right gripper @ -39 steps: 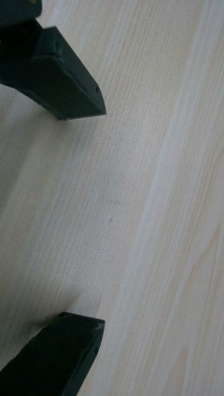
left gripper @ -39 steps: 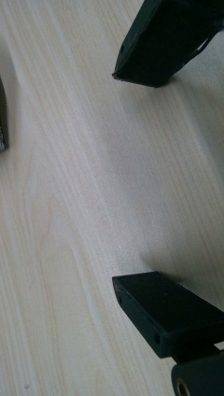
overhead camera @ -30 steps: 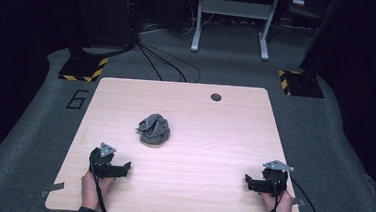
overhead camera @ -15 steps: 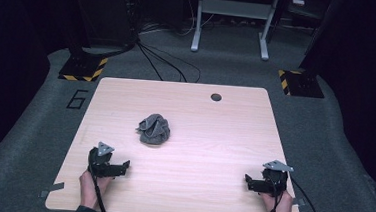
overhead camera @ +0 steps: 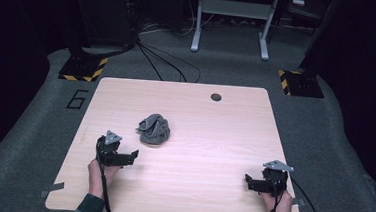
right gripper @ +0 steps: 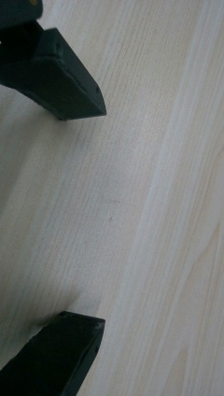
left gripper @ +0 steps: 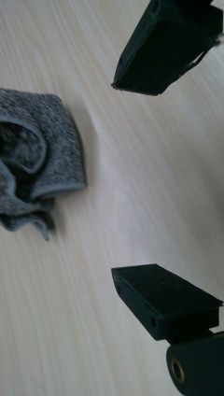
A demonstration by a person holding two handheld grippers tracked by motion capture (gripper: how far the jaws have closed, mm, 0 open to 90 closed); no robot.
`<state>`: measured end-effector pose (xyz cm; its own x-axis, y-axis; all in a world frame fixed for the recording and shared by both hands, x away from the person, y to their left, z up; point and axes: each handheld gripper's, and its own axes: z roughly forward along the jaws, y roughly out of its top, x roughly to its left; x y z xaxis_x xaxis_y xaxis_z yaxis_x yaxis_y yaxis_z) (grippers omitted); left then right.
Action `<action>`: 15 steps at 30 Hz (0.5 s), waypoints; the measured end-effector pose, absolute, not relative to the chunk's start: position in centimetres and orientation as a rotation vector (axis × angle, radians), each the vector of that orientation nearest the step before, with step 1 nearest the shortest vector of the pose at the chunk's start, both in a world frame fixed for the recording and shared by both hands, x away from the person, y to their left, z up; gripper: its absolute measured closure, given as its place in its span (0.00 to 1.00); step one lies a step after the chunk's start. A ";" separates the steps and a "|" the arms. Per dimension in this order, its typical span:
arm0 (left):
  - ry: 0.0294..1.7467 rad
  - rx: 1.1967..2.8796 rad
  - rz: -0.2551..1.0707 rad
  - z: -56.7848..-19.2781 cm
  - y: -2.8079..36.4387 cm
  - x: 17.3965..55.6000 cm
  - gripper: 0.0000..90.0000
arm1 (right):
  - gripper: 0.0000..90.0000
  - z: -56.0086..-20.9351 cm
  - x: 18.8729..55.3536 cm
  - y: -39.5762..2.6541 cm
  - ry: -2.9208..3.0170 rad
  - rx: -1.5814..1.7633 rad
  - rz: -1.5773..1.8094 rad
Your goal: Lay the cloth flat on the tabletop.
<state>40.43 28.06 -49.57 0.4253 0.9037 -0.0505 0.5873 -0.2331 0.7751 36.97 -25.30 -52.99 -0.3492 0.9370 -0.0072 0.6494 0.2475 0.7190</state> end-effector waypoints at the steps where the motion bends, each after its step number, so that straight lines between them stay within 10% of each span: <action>1: 1.261 1.936 0.540 -49.6 28.1 40.4 0.10 | 0.00 -53.0 37.0 -25.3 2.087 1.445 0.879; 15: 1.197 1.970 0.524 -47.9 26.0 43.3 0.11 | 0.01 -53.0 37.0 -25.3 2.085 1.447 0.883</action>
<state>43.31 26.03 -47.92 0.4768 0.8782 -0.0388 0.5673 -0.2737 0.7767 36.96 -25.27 -52.99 -0.3482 0.9374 -0.0045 0.6489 0.2445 0.7205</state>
